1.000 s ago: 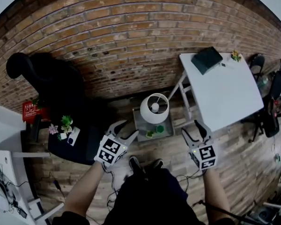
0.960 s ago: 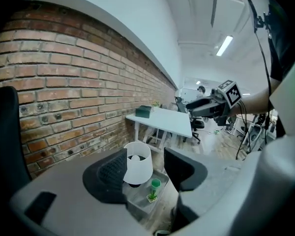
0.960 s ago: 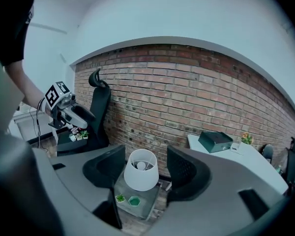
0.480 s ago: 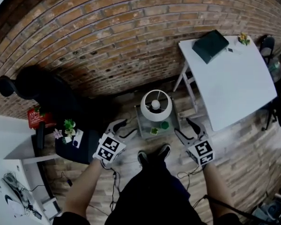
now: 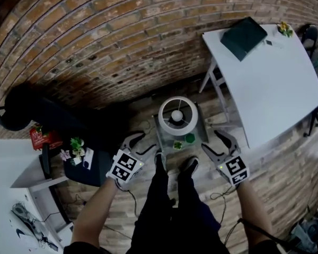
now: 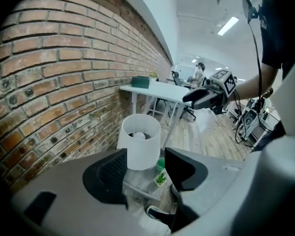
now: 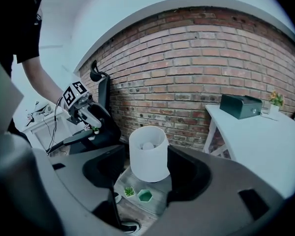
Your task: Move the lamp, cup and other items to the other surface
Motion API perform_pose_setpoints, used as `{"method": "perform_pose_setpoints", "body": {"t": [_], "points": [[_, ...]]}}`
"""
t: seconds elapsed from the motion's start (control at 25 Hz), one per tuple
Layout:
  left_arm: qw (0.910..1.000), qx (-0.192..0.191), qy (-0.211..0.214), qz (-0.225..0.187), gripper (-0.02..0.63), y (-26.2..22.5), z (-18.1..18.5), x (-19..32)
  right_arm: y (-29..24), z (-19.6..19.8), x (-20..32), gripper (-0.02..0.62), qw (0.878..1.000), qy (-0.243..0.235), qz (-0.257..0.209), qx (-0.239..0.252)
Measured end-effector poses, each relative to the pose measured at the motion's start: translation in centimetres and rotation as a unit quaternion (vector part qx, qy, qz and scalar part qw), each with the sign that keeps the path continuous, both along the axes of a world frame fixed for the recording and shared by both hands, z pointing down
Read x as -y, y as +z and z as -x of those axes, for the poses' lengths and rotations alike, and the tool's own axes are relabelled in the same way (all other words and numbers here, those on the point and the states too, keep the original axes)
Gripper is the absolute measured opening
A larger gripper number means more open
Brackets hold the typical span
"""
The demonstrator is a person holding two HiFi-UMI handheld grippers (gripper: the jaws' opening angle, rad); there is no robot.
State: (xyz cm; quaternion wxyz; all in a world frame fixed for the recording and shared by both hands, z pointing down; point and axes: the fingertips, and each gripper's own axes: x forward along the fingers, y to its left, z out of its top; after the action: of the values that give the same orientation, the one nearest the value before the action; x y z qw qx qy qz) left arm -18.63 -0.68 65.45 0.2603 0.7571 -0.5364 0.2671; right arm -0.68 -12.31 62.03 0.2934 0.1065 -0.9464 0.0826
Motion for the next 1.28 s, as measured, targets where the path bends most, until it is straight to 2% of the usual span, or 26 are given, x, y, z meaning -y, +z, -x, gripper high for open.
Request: {"method": "perform_pose_setpoints", "body": {"t": [0.16,0.28,0.56,0.76,1.04,1.28], "points": [[0.9985,0.026,0.041,0.023,0.233,4.7,1.0,1.2,3.6,0.0,0.7,0.275,1.000,-0.003,-0.007,-0.013],[0.9963,0.034,0.073,0.031,0.236,7.8,2.3,2.3,6.6,0.4,0.8,0.275,0.999,0.002,-0.002,-0.041],[0.9917,0.014,0.118,0.050,0.249,14.6,4.7,6.1,14.1,2.4,3.2,0.276,0.998,-0.006,0.011,-0.058],[0.9815,0.050,0.168,0.077,0.267,20.1,5.3,6.7,18.7,3.4,3.9,0.282,0.996,-0.038,0.008,-0.081],[0.9776,0.054,0.182,0.090,0.278,24.1,5.5,7.9,23.7,3.9,4.1,0.294,0.991,-0.079,0.017,-0.110],[0.9701,0.077,0.208,0.099,0.285,28.6,6.2,9.4,28.2,3.9,4.9,0.302,0.985,-0.121,-0.014,-0.124]]}}
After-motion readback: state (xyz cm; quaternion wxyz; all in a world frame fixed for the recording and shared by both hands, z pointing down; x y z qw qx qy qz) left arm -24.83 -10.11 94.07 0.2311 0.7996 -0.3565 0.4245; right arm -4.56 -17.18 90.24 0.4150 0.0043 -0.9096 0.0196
